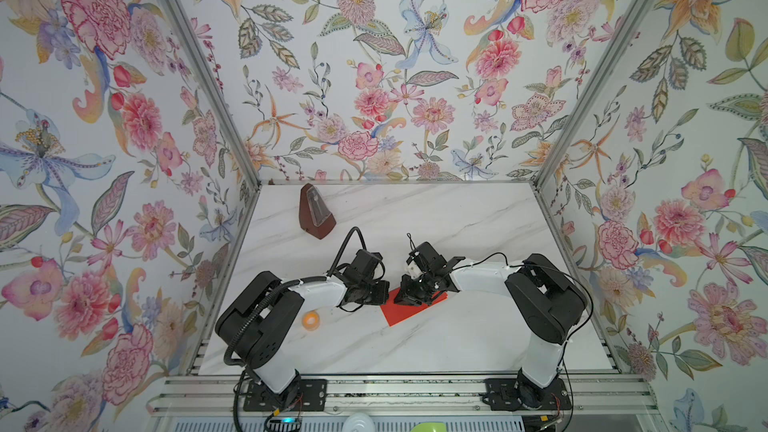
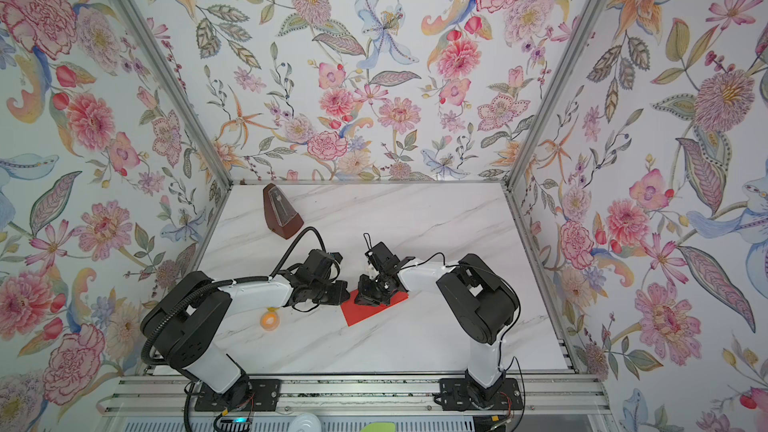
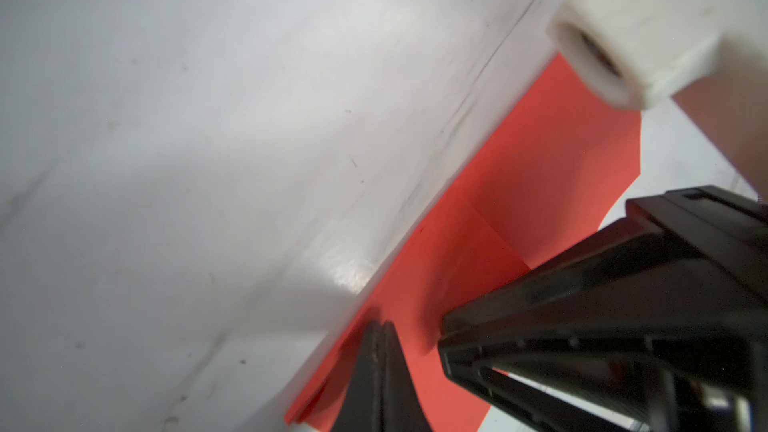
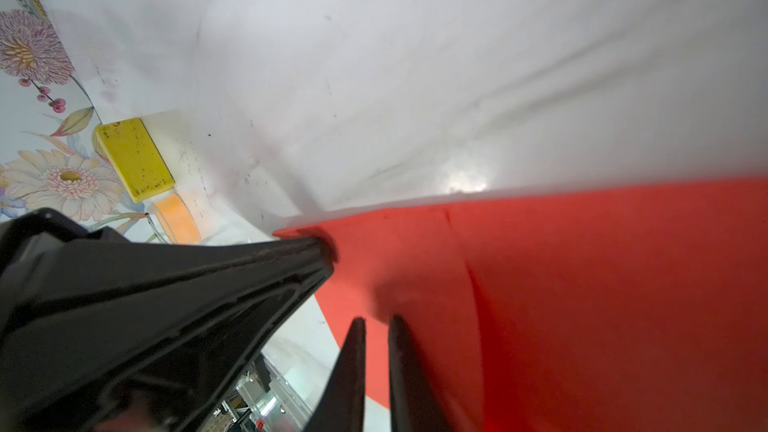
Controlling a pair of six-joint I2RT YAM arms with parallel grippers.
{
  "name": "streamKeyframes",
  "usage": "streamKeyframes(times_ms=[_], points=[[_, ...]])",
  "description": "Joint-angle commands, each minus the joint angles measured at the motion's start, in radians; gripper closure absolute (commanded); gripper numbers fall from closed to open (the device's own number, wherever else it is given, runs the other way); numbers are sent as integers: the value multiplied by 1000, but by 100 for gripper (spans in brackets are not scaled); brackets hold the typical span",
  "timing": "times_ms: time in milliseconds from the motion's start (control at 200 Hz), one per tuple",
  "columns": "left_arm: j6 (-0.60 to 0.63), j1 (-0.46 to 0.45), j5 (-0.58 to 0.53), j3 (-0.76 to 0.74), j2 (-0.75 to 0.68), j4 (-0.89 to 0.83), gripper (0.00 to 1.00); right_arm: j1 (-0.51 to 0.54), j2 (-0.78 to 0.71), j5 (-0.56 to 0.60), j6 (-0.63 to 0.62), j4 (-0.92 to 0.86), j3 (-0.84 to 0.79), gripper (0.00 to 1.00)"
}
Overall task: Fold a paper plane with a square sheet of paper (fold left side to right side)
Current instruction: 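Open both grippers and draw them apart from the folded red sheet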
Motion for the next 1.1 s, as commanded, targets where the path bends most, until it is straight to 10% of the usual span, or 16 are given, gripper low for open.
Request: streamKeyframes(times_ms=[0, 1096], points=[[-6, 4, -22, -32, 40, -53, 100, 6, -7, 44, 9, -53, -1, 90], [-9, 43, -18, -75, -32, -88, 100, -40, -220, 286, -21, -263, -239, 97]])
